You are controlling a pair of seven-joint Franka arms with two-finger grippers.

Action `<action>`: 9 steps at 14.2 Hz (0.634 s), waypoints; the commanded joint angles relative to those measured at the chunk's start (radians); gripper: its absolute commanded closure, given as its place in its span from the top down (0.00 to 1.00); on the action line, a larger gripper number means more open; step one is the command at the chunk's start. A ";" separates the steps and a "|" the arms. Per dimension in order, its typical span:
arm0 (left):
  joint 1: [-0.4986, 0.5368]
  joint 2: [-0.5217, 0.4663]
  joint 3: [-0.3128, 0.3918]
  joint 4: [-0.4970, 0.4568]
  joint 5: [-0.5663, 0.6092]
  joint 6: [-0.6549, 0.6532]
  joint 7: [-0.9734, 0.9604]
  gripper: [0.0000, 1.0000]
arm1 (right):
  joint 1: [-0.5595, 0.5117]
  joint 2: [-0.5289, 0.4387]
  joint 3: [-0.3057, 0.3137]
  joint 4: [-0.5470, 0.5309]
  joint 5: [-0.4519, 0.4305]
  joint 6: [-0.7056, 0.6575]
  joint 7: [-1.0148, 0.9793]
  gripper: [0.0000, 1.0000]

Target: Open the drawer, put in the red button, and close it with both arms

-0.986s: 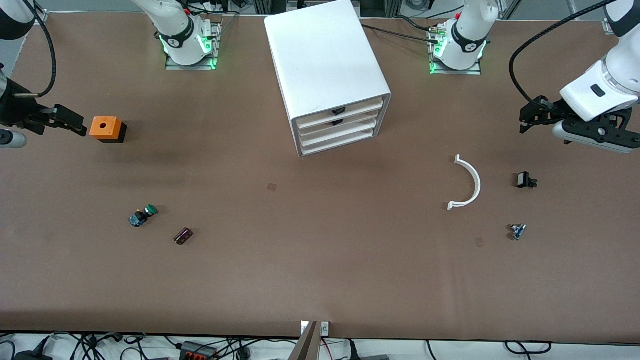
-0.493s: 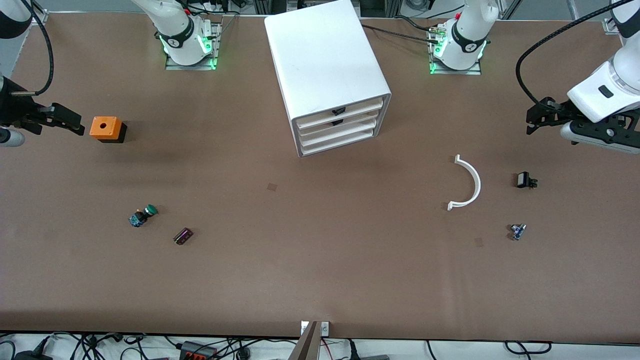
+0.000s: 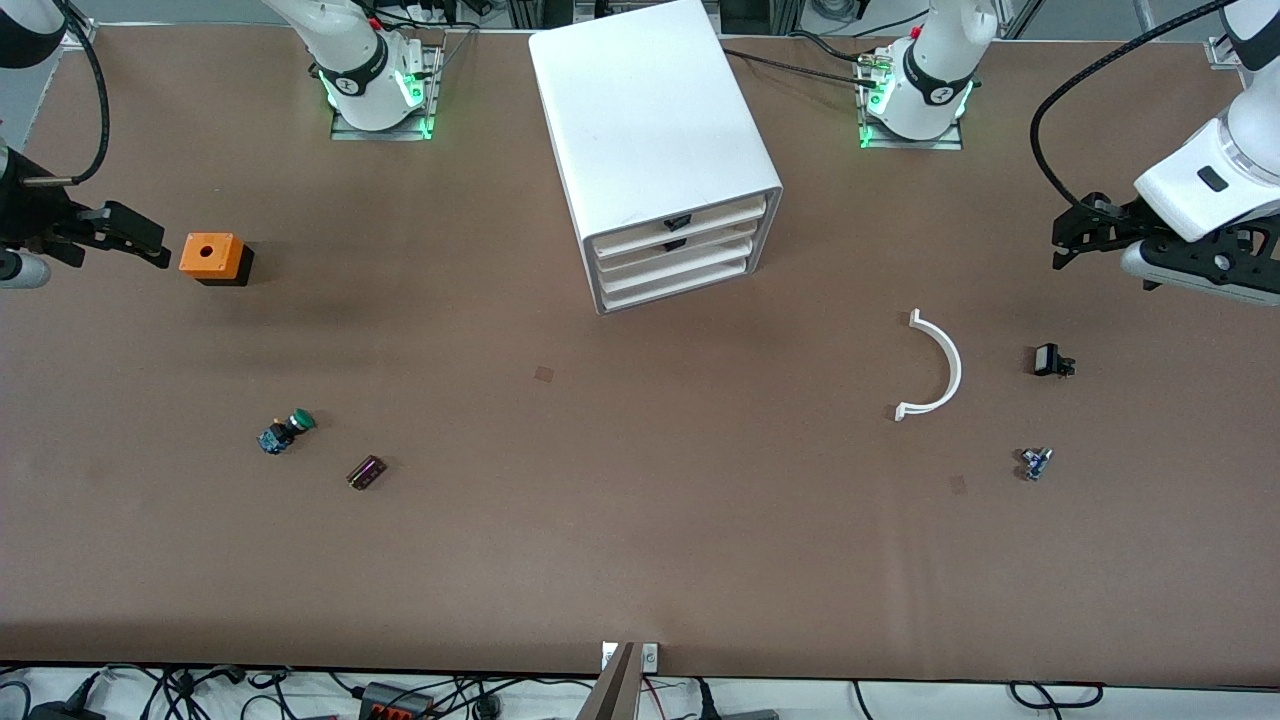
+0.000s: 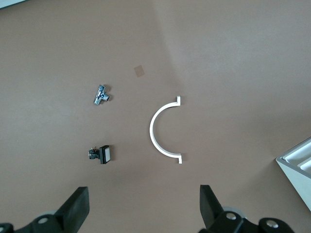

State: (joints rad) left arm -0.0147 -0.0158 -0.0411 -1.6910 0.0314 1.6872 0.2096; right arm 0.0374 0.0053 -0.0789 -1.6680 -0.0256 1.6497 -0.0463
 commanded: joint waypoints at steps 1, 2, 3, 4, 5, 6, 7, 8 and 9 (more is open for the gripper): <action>0.001 0.008 -0.005 0.022 0.015 -0.009 0.013 1.00 | 0.004 -0.019 0.002 -0.012 0.004 -0.002 0.006 1.00; 0.001 0.008 -0.005 0.022 0.015 -0.009 0.013 1.00 | 0.006 -0.018 0.004 -0.012 0.006 0.002 0.006 1.00; 0.001 0.008 -0.005 0.022 0.015 -0.009 0.013 1.00 | 0.007 -0.018 0.004 -0.012 0.006 0.005 0.006 1.00; 0.001 0.008 -0.005 0.022 0.015 -0.011 0.011 1.00 | 0.006 -0.018 0.004 -0.012 0.007 0.005 0.006 1.00; 0.001 0.008 -0.005 0.022 0.015 -0.011 0.013 1.00 | 0.004 -0.018 0.002 -0.012 0.007 0.005 0.006 1.00; 0.001 0.008 -0.005 0.022 0.015 -0.009 0.013 1.00 | 0.004 -0.016 0.002 -0.013 0.007 0.004 0.006 1.00; 0.001 0.008 -0.006 0.022 0.015 -0.011 0.013 1.00 | 0.004 -0.015 0.001 -0.013 0.007 0.004 0.006 1.00; 0.001 0.008 -0.006 0.022 0.015 -0.009 0.013 1.00 | 0.004 -0.015 0.001 -0.013 0.007 0.004 0.006 1.00; 0.002 0.008 -0.005 0.022 0.015 -0.009 0.013 1.00 | 0.004 -0.013 0.001 -0.013 0.007 0.007 0.006 1.00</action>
State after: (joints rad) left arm -0.0147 -0.0157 -0.0419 -1.6910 0.0314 1.6872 0.2096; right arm 0.0422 0.0043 -0.0789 -1.6685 -0.0252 1.6503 -0.0455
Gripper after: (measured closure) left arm 0.000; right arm 0.000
